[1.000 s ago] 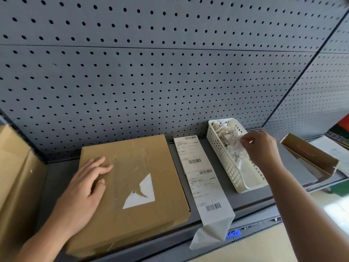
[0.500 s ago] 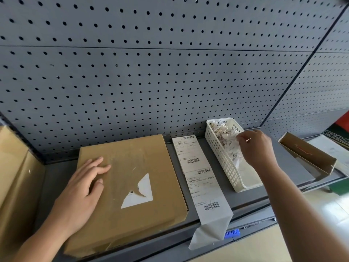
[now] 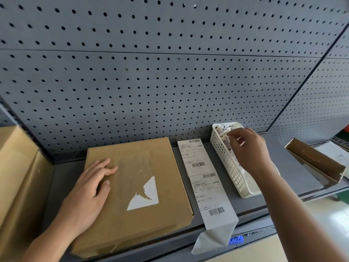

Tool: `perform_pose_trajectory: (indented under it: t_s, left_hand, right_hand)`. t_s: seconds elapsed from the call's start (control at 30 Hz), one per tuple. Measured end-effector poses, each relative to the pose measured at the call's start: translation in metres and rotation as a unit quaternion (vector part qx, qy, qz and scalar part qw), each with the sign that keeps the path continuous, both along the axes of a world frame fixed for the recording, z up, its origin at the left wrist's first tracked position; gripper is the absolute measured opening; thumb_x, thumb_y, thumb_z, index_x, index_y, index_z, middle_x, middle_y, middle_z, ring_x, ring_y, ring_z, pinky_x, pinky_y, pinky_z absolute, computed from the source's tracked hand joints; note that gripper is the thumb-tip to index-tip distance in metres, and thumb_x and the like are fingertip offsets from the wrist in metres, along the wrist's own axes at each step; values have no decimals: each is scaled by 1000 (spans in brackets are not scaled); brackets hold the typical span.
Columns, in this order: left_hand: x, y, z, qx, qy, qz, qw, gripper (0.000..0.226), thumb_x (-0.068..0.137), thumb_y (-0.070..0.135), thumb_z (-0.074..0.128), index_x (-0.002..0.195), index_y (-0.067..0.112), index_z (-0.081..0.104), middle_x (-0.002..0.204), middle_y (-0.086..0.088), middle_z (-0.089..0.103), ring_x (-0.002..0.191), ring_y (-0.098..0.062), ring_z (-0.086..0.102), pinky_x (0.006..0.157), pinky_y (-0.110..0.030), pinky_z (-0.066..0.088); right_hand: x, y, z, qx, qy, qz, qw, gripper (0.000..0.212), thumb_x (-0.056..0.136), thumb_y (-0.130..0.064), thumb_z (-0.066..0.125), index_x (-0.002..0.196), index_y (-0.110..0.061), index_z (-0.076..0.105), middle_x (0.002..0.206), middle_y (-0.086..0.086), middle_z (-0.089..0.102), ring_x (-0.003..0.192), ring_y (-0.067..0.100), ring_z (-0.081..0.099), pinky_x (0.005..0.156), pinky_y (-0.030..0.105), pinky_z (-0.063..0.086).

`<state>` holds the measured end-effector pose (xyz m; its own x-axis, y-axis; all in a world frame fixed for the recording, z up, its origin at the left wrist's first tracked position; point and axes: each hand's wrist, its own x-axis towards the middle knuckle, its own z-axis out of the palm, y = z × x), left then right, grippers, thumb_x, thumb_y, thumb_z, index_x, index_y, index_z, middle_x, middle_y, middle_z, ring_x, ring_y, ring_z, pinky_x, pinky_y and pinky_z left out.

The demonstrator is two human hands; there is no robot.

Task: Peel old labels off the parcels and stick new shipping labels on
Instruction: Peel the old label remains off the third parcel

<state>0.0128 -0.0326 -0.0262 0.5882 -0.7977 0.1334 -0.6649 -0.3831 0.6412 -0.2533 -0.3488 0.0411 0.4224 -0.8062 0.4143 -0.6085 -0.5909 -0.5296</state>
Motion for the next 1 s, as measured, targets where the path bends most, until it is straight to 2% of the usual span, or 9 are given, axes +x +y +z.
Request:
perform_pose_trajectory:
  t_s: [0.13,0.27,0.4,0.53,0.63,0.8,1.0]
  left_hand:
    - [0,0,1,5,2,1,1000,37,104,25,47,127,53,47,154,36,26,146,16,7,118,-28,15]
    - [-2,0,2,5,4,2,1000,38,104,26,46,129,53,45,154,36,24,146,16,6,118,-27,15]
    - [-4,0,4,9,7,3,1000,36,105,28,45,132,52,45,155,37,22,146,17,4,117,-25,14]
    - [-3,1,3,10,11,7,1000,35,105,30,43,133,51,46,155,37,20,145,18,1,118,-24,13]
    - [-2,1,2,9,12,8,1000,34,105,30,43,135,46,50,156,36,21,145,18,1,118,-24,14]
    - [-2,2,3,10,12,11,1000,35,106,27,43,136,43,52,156,36,21,145,19,0,116,-22,16]
    - [-3,2,3,12,9,10,1000,36,106,28,42,137,43,51,156,36,21,145,18,-1,115,-24,19]
  right_hand:
    - [16,10,0,0,-1,21,1000,13,92,-13,63,93,-21,73,92,-7,64,73,-2,55,70,9,41]
    - [35,24,-1,-5,3,61,998,13,92,-11,63,96,-16,74,89,-8,62,74,-5,54,68,0,35]
    - [56,47,-7,11,15,143,990,14,92,-9,63,95,-18,73,87,-15,58,80,0,56,70,4,39]
    - [78,79,-17,41,52,238,969,15,91,-8,62,94,-20,71,86,-18,58,76,7,57,67,12,43]
    - [90,103,-28,61,68,298,950,17,91,-5,61,95,-18,71,86,-19,56,78,4,55,67,11,42]
    - [97,128,-48,47,63,271,959,20,88,-6,59,89,-21,72,87,-15,60,71,7,57,63,29,51]
    - [95,141,-58,-4,39,232,972,18,88,-3,61,84,-19,70,84,-9,57,69,12,56,62,29,49]
